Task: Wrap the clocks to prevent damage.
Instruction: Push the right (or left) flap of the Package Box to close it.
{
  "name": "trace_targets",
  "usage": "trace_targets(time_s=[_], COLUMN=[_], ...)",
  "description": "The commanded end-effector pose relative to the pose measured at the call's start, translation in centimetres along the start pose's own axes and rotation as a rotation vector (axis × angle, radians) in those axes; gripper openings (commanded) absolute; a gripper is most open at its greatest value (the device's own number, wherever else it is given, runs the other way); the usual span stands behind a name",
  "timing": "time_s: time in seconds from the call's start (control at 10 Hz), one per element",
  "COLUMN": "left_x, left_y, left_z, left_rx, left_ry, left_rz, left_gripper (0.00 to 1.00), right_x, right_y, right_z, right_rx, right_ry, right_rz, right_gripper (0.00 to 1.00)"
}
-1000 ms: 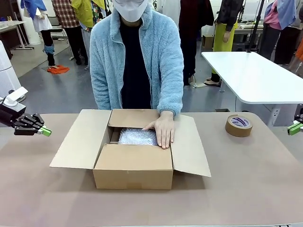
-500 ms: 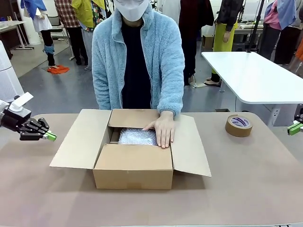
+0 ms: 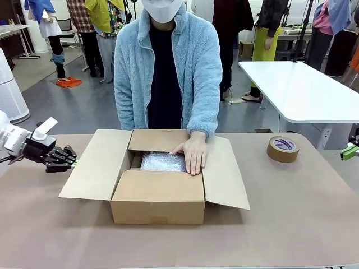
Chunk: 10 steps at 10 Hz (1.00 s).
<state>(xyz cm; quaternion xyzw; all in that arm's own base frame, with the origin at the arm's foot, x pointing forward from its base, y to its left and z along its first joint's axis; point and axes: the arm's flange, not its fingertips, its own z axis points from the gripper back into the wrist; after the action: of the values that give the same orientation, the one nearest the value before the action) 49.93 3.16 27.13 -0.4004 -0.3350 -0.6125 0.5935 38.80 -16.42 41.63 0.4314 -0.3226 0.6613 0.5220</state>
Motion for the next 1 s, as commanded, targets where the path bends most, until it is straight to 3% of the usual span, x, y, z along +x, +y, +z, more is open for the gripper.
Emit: trace_targets(time_s=[0.0,0.4,0.9], left_x=[-0.5,-1.0,1.3], left_y=[0.3,0.8,-0.2], left_z=[-1.5,-2.1,-1.9], left_rx=[-0.009,-0.066,-0.089], left_ry=[-0.049,-0.235,-0.401], left_rz=[-0.013,0.046,-0.019], left_gripper=[0.00,0.00,0.00], right_x=[0.0,0.0,0.0], right_y=[0.3,0.3,0.3], right_z=[-0.3,-0.3,-0.3], right_rx=[-0.003,-0.003,-0.003], right_ry=[-0.011,-0.011,-0.011], right_rz=[0.004,0.004,0.004], right_gripper=[0.01,0.01,0.01])
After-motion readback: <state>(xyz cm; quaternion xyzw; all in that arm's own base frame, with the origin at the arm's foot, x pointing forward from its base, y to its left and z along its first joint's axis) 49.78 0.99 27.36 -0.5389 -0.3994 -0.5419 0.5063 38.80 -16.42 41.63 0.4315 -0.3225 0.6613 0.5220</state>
